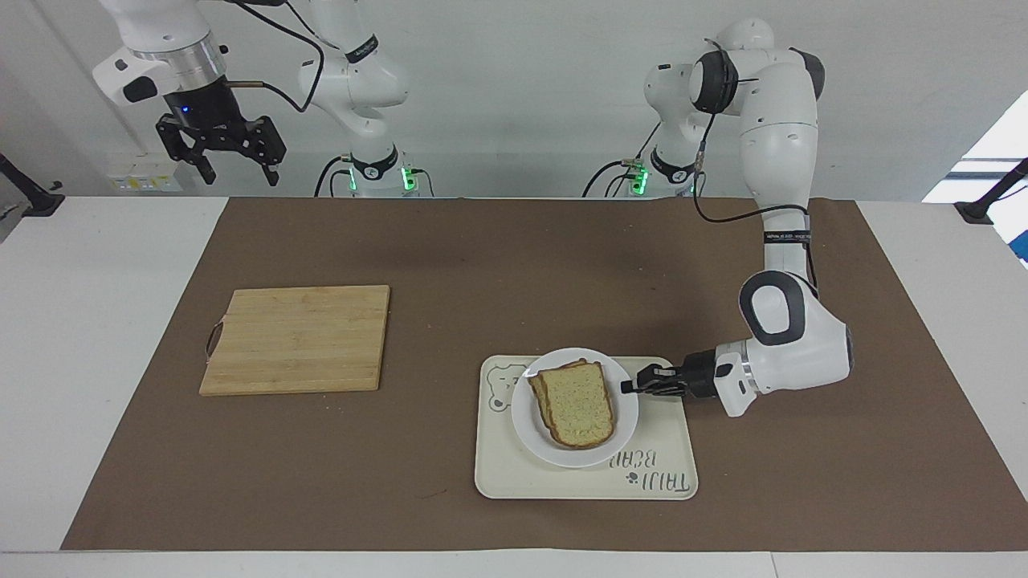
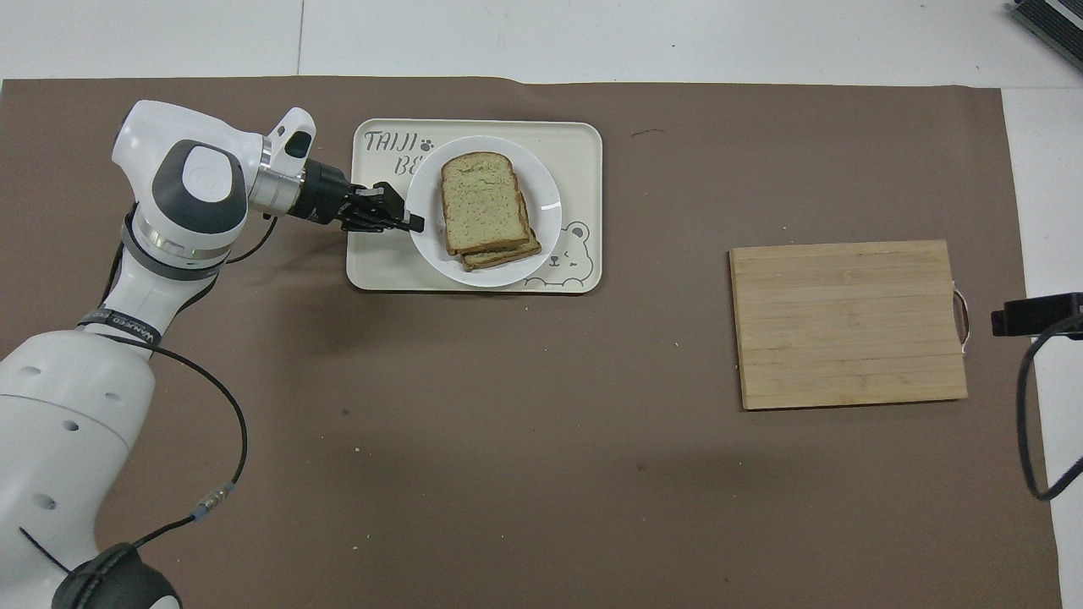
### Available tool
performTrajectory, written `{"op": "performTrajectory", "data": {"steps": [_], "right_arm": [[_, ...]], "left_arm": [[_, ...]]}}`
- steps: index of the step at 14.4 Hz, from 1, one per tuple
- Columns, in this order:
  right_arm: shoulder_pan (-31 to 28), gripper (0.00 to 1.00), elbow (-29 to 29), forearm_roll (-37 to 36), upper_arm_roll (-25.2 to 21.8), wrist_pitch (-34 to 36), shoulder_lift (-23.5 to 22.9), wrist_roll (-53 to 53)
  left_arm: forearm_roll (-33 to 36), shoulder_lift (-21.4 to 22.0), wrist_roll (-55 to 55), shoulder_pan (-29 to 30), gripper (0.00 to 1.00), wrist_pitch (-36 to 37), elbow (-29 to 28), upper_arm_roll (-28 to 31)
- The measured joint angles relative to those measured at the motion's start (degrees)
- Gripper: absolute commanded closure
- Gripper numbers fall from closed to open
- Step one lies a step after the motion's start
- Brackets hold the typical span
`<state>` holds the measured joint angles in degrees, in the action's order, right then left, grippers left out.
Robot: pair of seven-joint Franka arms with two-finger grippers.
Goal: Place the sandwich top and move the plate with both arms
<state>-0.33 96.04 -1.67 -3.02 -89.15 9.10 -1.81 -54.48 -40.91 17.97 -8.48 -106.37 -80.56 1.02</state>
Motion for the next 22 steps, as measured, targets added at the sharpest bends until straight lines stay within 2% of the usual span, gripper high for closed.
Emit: {"op": "performTrajectory", "data": {"steps": [1,2,4,13,18,22], "right_arm": [[0.00,0.00,0.00,0.00,0.00,0.00,0.00,0.00],[0.00,0.00,0.00,0.00,0.00,0.00,0.00,0.00],[0.00,0.00,0.00,0.00,0.00,0.00,0.00,0.00],[0.00,0.00,0.00,0.00,0.00,0.00,0.00,0.00],[0.00,0.00,0.00,0.00,0.00,0.00,0.00,0.00],[0.00,0.00,0.00,0.00,0.00,0.00,0.00,0.00]], "left_arm": [[0.46,-0.01,-0.10,0.00,0.08,-0.64,0.00,0.02],[1.07,-0.02,-0.17,-0.01,0.08,-1.47,0.00,0.03],[2.58,-0.02,-0.32,-0.03,0.00,-3.18,0.00,0.05],[8.18,0.71,-3.35,-0.12,0.00,-4.01,1.47,0.48],[23.36,6.58,-13.46,-2.63,0.00,-5.33,2.51,0.18],[36.16,9.38,-14.30,-3.24,0.00,-8.62,2.59,0.24]]}}
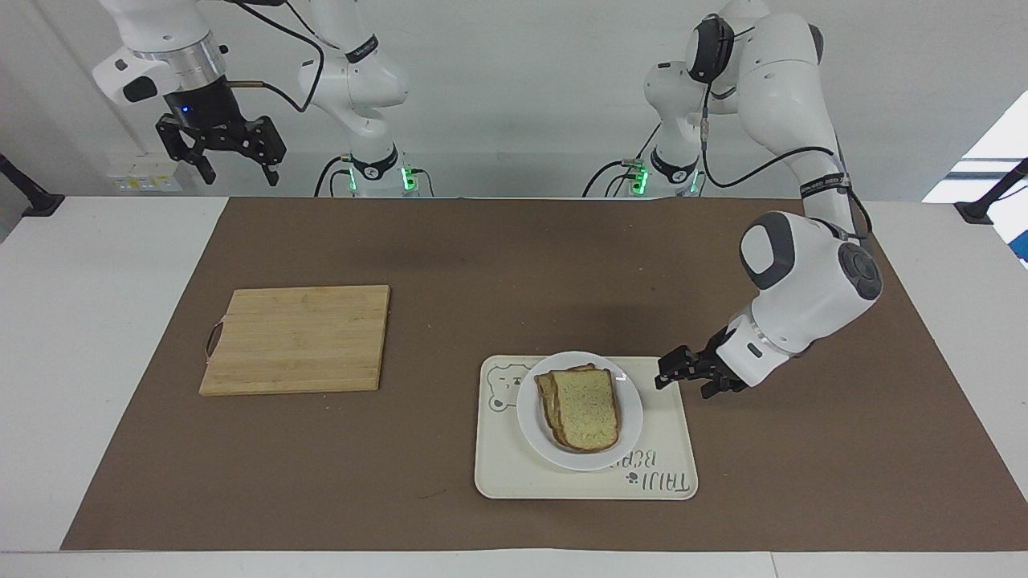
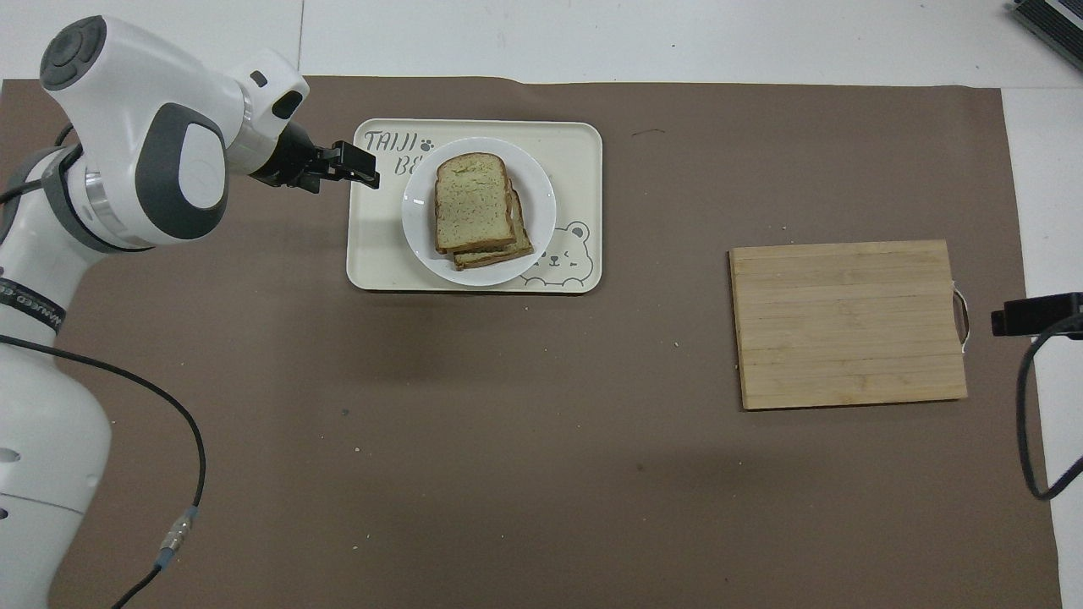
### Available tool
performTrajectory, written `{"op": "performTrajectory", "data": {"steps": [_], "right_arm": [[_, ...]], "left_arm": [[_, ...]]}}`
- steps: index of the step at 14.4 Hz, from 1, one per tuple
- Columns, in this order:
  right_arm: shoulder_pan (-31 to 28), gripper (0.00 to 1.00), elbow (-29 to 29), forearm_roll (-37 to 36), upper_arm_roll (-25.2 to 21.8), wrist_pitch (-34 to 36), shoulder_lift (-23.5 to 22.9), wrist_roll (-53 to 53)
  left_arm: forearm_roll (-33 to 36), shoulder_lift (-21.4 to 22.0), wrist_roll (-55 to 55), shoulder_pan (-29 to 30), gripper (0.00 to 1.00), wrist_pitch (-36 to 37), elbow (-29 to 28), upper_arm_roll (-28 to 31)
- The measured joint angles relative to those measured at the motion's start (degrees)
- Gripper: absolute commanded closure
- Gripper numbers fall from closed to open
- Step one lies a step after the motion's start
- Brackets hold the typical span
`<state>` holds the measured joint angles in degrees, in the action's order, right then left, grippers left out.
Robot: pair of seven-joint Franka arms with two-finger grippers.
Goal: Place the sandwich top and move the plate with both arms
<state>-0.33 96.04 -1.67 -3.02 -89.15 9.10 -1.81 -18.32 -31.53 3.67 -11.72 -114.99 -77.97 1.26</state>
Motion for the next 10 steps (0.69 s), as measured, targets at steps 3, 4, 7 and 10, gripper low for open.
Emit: {"op": "performTrajectory", "data": {"steps": [3,4,7,10], "right_arm": [[0.00,0.00,0.00,0.00,0.00,0.00,0.00,0.00],[0.00,0.00,0.00,0.00,0.00,0.00,0.00,0.00],[0.00,0.00,0.00,0.00,0.00,0.00,0.00,0.00],[0.00,0.00,0.00,0.00,0.00,0.00,0.00,0.00]], "left_arm": [[7.16,3.06,0.00,0.35,0.00,-0.58,0.29,0.61],[8.59,4.46,0.02,0.86,0.00,-0.25,0.33,0.83],[10.79,8.81,0.32,3.29,0.00,5.15,0.35,1.27],[11.78,13.38,0.32,4.96,0.00,13.17,0.32,1.60]]}}
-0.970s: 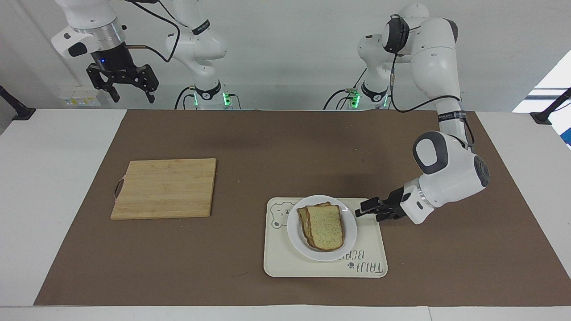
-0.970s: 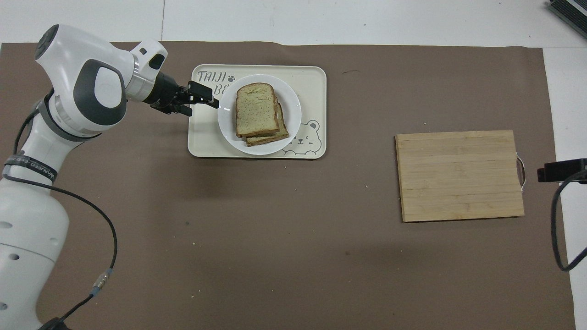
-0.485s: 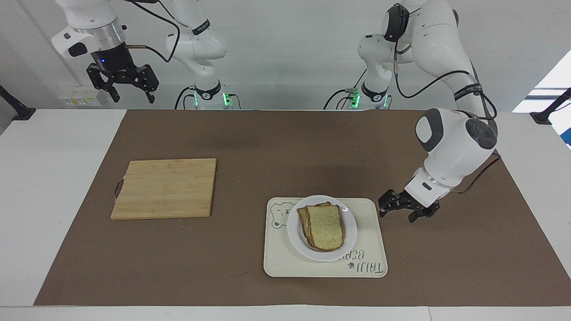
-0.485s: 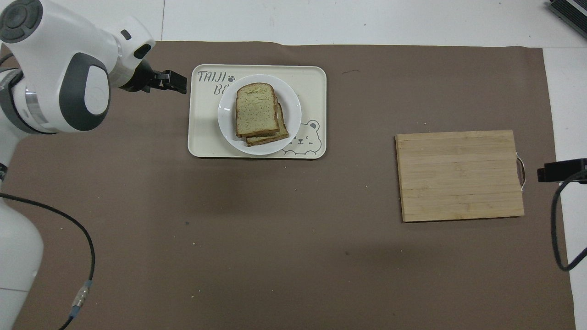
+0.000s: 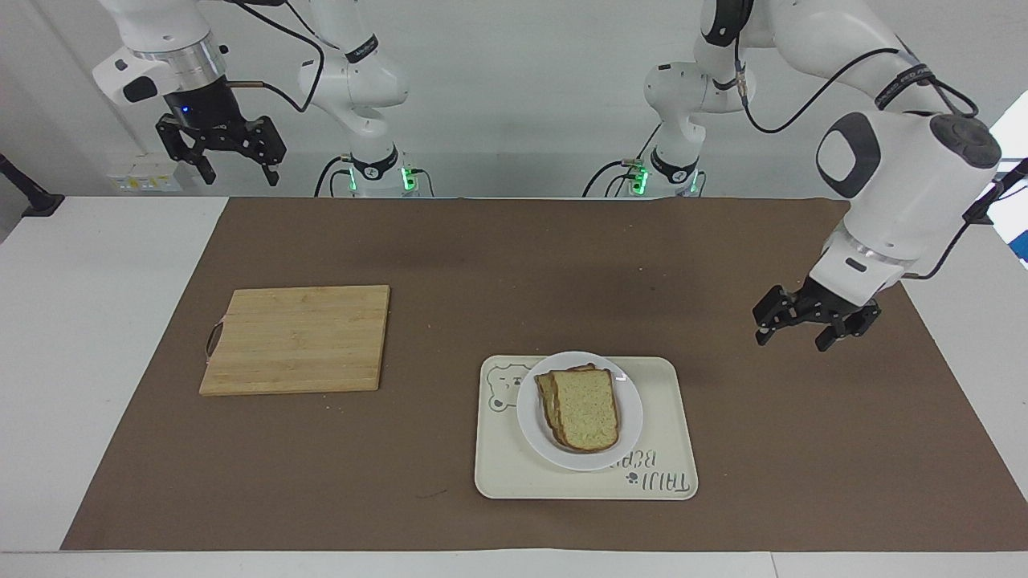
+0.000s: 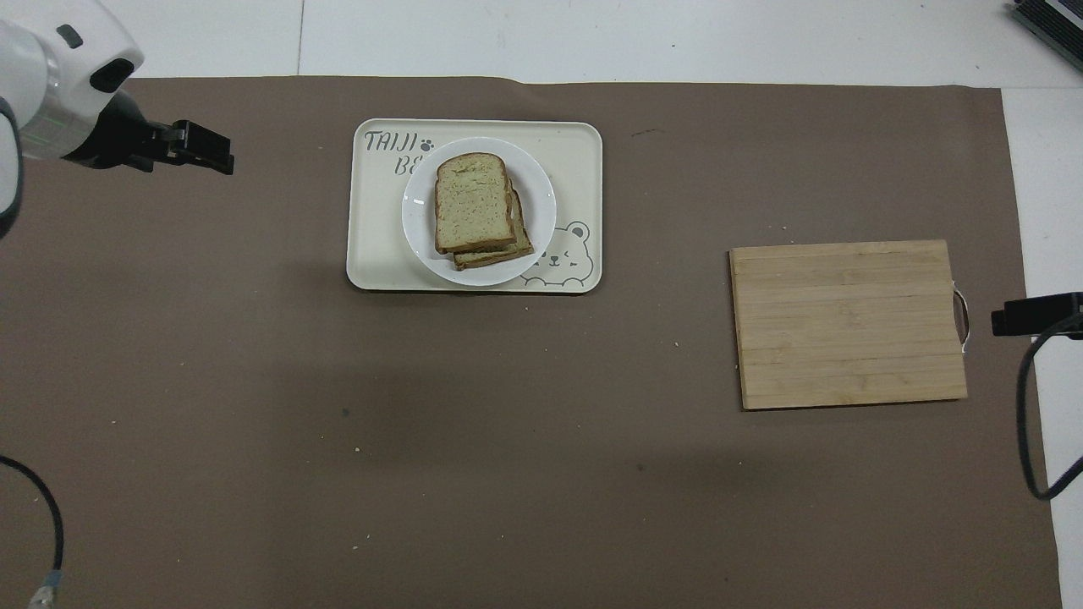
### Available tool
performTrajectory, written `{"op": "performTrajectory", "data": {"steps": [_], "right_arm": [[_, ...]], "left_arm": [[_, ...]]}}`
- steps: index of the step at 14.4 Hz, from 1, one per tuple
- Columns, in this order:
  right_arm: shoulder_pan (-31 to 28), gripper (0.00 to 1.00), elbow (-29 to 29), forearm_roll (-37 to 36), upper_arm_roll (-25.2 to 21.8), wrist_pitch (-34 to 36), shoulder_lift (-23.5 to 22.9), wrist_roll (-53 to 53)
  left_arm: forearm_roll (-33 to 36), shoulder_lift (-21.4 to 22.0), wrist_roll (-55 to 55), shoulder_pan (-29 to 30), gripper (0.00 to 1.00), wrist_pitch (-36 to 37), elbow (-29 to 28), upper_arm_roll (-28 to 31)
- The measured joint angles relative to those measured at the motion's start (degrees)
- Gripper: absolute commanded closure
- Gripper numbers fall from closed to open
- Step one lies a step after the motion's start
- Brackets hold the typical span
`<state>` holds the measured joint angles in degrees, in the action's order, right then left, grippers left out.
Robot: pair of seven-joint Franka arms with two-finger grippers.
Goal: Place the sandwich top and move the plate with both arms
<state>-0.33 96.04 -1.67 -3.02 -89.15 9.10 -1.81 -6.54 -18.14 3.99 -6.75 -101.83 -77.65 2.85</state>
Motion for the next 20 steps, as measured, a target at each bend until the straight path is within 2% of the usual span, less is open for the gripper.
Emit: {"op": "performTrajectory", "data": {"steps": [6,11,13,20], "right_arm": [[0.00,0.00,0.00,0.00,0.00,0.00,0.00,0.00],[-0.02,0.00,0.00,0.00,-0.42,0.00,0.00,0.00],[-0.02,0.00,0.00,0.00,-0.37,0.00,0.00,0.00],[-0.02,0.00,-0.01,0.00,-0.21,-0.01,0.00,0.00]], "left_arm": [[4.12,9.27,-1.35,0.34,0.00,13.39,-0.86,0.29],[5.63,18.72,-2.34,0.34,0.00,14.97,-10.41,0.29],[5.73,19.98,-2.34,0.34,0.00,14.94,-12.27,0.29],[5.73,20.06,-2.42,0.34,0.00,14.86,-12.57,0.29]]}}
